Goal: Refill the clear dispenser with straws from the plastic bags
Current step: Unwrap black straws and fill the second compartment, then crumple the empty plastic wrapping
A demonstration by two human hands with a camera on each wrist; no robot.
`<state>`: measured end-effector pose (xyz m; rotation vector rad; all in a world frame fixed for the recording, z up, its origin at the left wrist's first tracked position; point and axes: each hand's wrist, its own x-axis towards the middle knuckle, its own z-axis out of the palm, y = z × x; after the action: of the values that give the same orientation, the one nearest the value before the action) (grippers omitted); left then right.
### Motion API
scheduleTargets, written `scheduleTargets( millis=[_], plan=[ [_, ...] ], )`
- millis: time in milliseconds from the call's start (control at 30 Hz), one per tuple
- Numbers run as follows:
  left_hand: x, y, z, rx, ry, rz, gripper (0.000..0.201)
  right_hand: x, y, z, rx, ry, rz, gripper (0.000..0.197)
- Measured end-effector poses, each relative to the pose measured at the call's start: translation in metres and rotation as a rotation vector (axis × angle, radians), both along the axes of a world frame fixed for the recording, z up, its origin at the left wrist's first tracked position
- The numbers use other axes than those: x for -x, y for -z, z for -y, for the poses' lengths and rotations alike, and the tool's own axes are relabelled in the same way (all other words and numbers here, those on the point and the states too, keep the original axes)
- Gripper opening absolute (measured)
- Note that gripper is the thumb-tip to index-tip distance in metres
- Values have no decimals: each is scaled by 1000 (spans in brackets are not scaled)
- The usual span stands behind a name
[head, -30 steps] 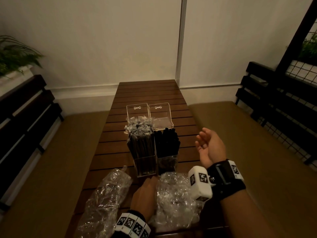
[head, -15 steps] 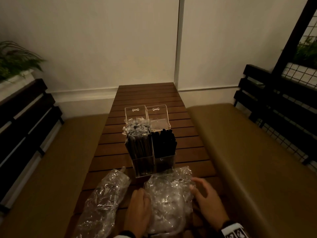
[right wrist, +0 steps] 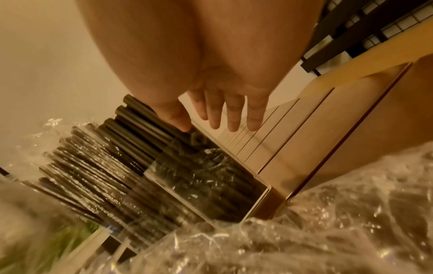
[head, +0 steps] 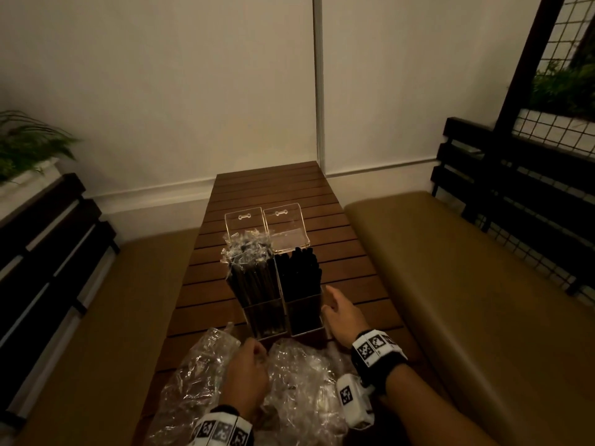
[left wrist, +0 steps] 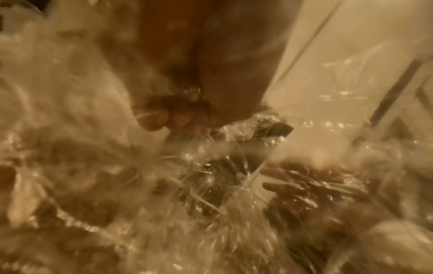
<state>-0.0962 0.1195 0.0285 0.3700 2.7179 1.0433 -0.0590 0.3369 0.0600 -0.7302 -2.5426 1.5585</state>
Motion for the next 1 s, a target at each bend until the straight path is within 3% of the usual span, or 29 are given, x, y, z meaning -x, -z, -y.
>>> scheduleTargets(
  millis=[267,467,567,667,767,900,1000],
  plan=[
    [-22,0,4,-22,27,49,32,-8,-4,17,43,-8,-61,51],
    [-39,-9,7,-215,-89,76,30,-53,-9,20,124,35,-127,40],
    [-46,-13,10,-390,-226,137,31,-94,-7,34,197,-130,-100,57],
    [-60,-21,5,-572,-310,221,23,-125,-3,50,83,-382,-32,78],
    [-81,-32,-13,-656,-268,373,28,-139,-6,65,110,-421,-33,89],
    [-112,-41,-37,-715,-180,507,26,-133,15,69,142,-309,-192,60],
    [-129,-45,-39,-619,-112,315,26,-131,23,59,128,-91,-205,42]
  ],
)
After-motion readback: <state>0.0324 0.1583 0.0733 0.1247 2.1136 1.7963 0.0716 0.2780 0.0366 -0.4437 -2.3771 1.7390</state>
